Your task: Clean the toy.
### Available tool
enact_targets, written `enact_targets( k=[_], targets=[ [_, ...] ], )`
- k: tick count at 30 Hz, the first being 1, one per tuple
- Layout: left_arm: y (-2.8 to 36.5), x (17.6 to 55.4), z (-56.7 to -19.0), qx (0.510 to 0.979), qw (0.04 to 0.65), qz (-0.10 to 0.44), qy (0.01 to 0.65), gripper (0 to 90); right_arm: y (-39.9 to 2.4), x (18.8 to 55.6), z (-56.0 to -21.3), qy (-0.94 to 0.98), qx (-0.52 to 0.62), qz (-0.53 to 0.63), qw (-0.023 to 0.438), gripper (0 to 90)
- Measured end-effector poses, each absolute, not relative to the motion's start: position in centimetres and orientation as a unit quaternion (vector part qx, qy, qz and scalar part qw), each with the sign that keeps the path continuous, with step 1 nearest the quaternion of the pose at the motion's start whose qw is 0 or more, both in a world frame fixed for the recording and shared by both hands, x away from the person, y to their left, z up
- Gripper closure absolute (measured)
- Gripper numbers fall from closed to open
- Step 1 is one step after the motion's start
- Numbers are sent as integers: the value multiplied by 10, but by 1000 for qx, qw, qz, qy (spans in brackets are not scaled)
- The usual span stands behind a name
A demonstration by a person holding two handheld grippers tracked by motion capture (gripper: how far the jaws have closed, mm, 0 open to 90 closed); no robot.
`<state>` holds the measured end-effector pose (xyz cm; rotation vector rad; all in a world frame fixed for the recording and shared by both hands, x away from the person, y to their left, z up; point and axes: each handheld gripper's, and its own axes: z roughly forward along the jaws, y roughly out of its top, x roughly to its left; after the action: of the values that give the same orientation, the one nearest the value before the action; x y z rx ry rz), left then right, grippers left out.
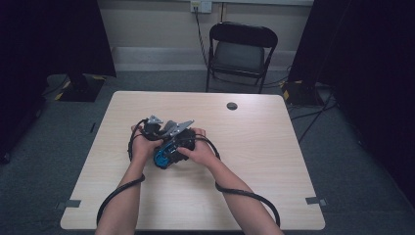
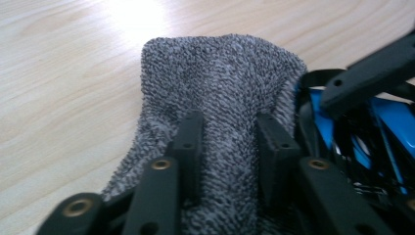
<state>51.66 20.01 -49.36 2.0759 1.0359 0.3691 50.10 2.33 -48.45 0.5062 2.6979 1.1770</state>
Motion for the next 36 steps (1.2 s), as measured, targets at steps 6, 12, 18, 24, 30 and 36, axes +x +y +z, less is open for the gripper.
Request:
enact_targets(
  k=[6, 12, 18, 24, 30, 36],
  targets=[
    [205, 511, -490, 822, 381, 133, 402, 734, 23, 501, -484, 901, 170, 392, 76, 45],
    [211, 505, -489, 822, 382, 129, 403, 737, 24, 501, -484, 901, 169, 391, 76, 45],
    [220, 498, -487, 828, 374, 126, 397, 740, 24, 501, -484, 902, 169, 391, 75, 45],
    [226, 492, -485, 834, 366, 128, 394, 740, 24, 501, -484, 903, 170, 389, 74, 45],
    [236, 484, -484, 833, 365, 121, 398, 741, 24, 501, -484, 901, 169, 391, 75, 45],
    [242, 475, -484, 832, 364, 123, 401, 741, 24, 501, -485, 900, 169, 394, 76, 45]
  ],
)
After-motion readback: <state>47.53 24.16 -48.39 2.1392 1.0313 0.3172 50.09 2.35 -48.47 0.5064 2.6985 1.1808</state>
